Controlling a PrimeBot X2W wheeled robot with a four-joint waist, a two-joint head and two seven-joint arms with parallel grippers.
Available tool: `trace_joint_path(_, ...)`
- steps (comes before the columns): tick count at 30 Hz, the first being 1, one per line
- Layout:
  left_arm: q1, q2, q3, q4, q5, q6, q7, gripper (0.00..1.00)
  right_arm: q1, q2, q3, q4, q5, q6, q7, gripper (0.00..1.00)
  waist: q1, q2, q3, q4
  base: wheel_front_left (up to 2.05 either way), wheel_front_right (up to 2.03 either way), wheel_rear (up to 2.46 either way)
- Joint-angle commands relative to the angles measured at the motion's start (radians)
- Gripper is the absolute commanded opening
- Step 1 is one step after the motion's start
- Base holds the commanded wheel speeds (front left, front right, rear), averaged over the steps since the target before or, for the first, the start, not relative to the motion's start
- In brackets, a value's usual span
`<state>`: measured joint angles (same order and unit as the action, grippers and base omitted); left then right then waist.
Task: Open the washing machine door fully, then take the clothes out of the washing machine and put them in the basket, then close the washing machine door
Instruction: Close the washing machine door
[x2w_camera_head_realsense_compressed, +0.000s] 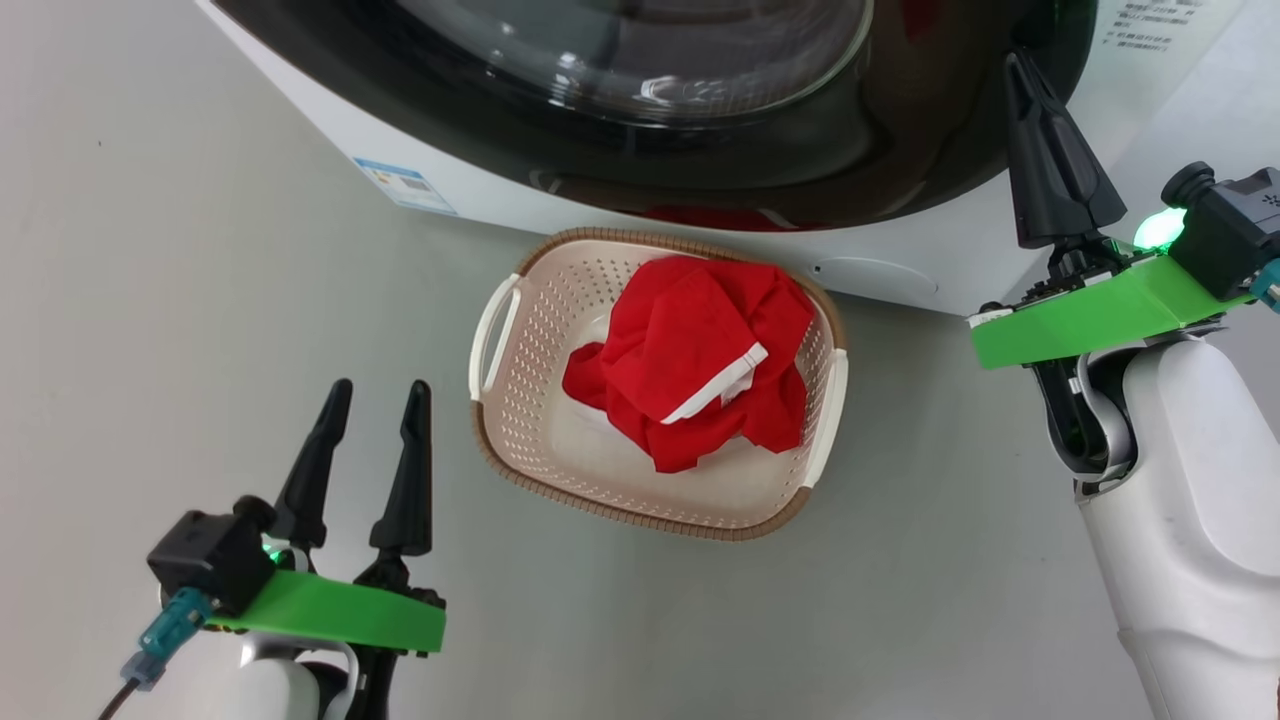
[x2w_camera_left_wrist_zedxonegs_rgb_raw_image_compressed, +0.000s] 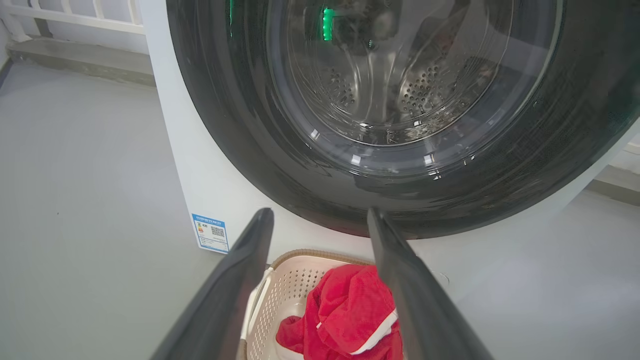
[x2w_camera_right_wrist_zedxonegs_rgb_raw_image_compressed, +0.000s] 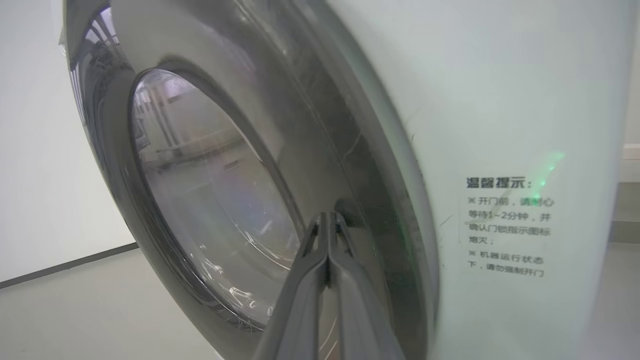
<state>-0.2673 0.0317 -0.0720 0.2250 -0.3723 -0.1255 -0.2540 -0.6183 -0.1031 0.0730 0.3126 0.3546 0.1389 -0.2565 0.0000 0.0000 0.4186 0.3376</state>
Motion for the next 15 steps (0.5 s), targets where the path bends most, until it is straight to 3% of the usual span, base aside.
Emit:
trace_joint_path(1,-0.007,0.019,0.029,-0.017,0.004,-0.005,-0.008,1.00,-0.009,0.008,0.008,-0.025,-0.005,-0.008,-0.005,0.00,0.0000,0.0000,-0.011,-0.006,0.00,0.00,0.00)
trace_joint_path(4,0.001,0.019,0.024,-0.010,0.006,-0.005,-0.008,1.00,0.027,0.009,0.023,-0.023,0.001,-0.008,-0.005,0.02,0.0000,0.0000,-0.033,-0.015,0.00,0.00,0.00)
trace_joint_path(9,0.024,0.031,0.035,0.002,0.006,-0.005,-0.008,1.00,0.103,0.007,0.042,-0.030,0.009,-0.008,-0.005,0.42,0.0000,0.0000,-0.078,-0.039,0.00,0.00,0.00)
trace_joint_path(11,0.035,0.039,0.037,0.004,0.008,-0.005,-0.008,1.00,0.137,0.005,0.043,-0.036,0.011,-0.008,-0.005,0.95,0.0000,0.0000,-0.097,-0.050,0.00,0.00,0.00)
trace_joint_path(12,0.040,0.043,0.035,0.004,0.007,-0.005,-0.008,1.00,0.157,0.003,0.044,-0.038,0.011,-0.008,-0.005,1.00,0.0000,0.0000,-0.107,-0.055,0.00,0.00,0.00)
trace_joint_path(15,0.057,0.056,0.034,0.004,0.006,-0.005,-0.008,1.00,0.216,-0.001,0.041,-0.044,0.013,-0.008,-0.005,1.00,0.0000,0.0000,-0.132,-0.073,0.00,0.00,0.00)
